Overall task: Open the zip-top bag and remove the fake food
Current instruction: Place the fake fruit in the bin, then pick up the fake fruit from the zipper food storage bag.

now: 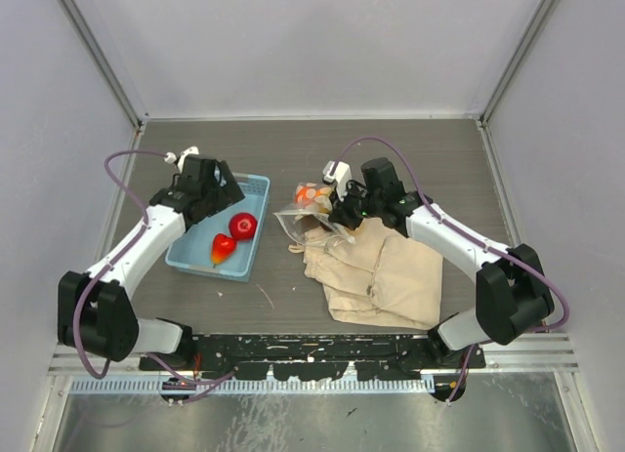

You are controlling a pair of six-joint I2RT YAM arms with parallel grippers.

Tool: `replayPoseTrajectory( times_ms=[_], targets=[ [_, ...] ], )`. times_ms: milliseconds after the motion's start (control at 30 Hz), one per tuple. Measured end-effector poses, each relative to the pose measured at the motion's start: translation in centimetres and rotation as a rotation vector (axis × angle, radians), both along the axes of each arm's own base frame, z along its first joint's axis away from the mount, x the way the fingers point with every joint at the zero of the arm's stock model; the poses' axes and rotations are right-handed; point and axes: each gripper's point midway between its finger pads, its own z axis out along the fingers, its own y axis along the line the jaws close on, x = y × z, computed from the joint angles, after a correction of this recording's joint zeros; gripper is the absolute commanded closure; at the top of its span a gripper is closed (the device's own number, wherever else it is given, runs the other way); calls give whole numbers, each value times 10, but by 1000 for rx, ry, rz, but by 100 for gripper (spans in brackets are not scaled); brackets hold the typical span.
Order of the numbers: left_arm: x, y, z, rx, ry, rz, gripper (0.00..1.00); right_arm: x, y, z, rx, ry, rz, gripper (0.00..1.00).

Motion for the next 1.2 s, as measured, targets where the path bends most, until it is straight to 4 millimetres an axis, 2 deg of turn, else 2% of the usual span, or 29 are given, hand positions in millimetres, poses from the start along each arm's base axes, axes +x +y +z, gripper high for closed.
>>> replayPoseTrajectory(
  times_ms=[200,333,400,567,767,833,933,1200],
  targets=[
    [-16,-9,26,-90,-121,-55,2,-1,1,0,4,2,6,99],
    [-29,-29,42,-208,-244,-150,1,-1,0,2,17,8,13,99],
    [-36,-42,47,-285,-284,-205,5,-2,-2,6,30,10,14,99],
    [-50,-84,61,-467,-330,-355,20,-2,-11,29,103,2,8,99],
    [-96,-165,80,-586,-337,-632,37,-10,-17,66,214,-23,34,99],
    [-111,-186,79,-606,-325,-700,42,-14,-13,70,235,-20,61,99],
    [-119,-202,72,-607,-302,-736,47,-20,-10,72,253,-8,93,99],
    [-106,-221,38,-570,-231,-722,48,-42,-1,77,320,24,208,98]
  ],
)
